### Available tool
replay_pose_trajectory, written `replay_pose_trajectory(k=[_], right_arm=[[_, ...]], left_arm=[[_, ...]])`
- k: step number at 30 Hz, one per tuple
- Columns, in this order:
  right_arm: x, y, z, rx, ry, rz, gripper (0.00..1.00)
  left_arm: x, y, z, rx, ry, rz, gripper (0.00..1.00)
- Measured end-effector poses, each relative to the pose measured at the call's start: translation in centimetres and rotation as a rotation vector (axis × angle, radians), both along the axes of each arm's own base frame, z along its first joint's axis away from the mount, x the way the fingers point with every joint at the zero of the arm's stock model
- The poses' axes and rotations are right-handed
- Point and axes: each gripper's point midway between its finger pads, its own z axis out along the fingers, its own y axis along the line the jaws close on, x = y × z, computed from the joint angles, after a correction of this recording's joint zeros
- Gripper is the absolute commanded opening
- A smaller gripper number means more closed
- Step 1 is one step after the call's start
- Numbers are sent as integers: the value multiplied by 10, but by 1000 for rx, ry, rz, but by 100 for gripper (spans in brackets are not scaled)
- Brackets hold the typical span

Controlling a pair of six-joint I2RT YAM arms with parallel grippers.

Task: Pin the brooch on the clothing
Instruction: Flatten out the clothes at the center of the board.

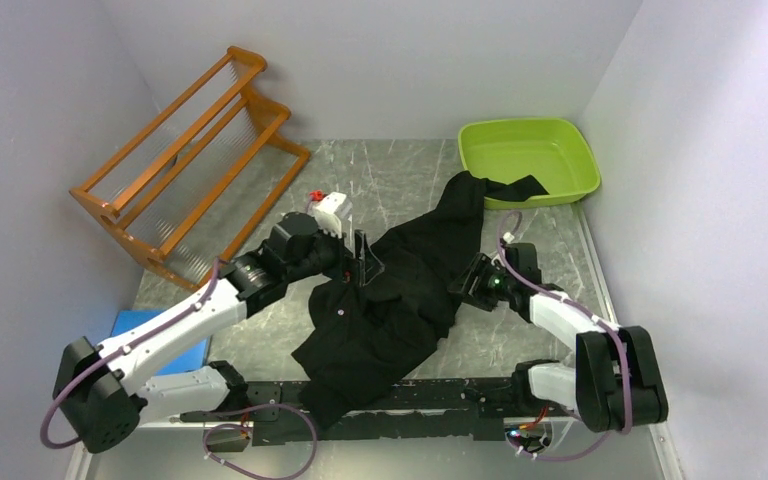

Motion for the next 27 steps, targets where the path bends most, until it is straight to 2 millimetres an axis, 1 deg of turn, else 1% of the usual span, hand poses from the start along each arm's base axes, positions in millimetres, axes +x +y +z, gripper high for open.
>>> replay_pose_trajectory(k=[3,5,7,9,11,12,15,17,18,19,20,23,25,27], right_arm=[[6,9,0,-40,-15,41,11],[13,15,6,-55,-37,68,1],[28,22,24,-66,-89,90,0],[48,27,50,-77,-171,104,0],[67,33,80,-87,-259,119,0],[77,36,98,-92,-313,126,0],[99,44,160,-103,-478,153,0],[111,52,211,-108,-602,178,0],[115,55,231,-107,-652,188,0],[118,60,260,-104,-719,208,0],[119,64,283,-99,-771,227,0],[116,80,343,-67,-902,299,0],[111,92,377,-30,-985,354,0],[101,103,398,17,-1043,410,0]], left_arm=[[3,9,12,-35,-62,48,96],[5,15,13,-42,-87,78,96],[6,20,12,-40,-99,99,96],[9,26,9,-29,-107,133,96],[15,33,7,-11,-112,184,96],[18,36,5,-3,-111,213,96],[26,46,-3,29,-96,291,96],[30,49,-13,58,-75,317,96],[31,51,-18,76,-60,323,96],[33,52,-21,89,-51,329,96],[34,53,-23,98,-46,333,96],[37,56,-16,101,-49,349,96],[40,59,-9,97,-57,360,96],[39,64,-2,91,-70,369,96]])
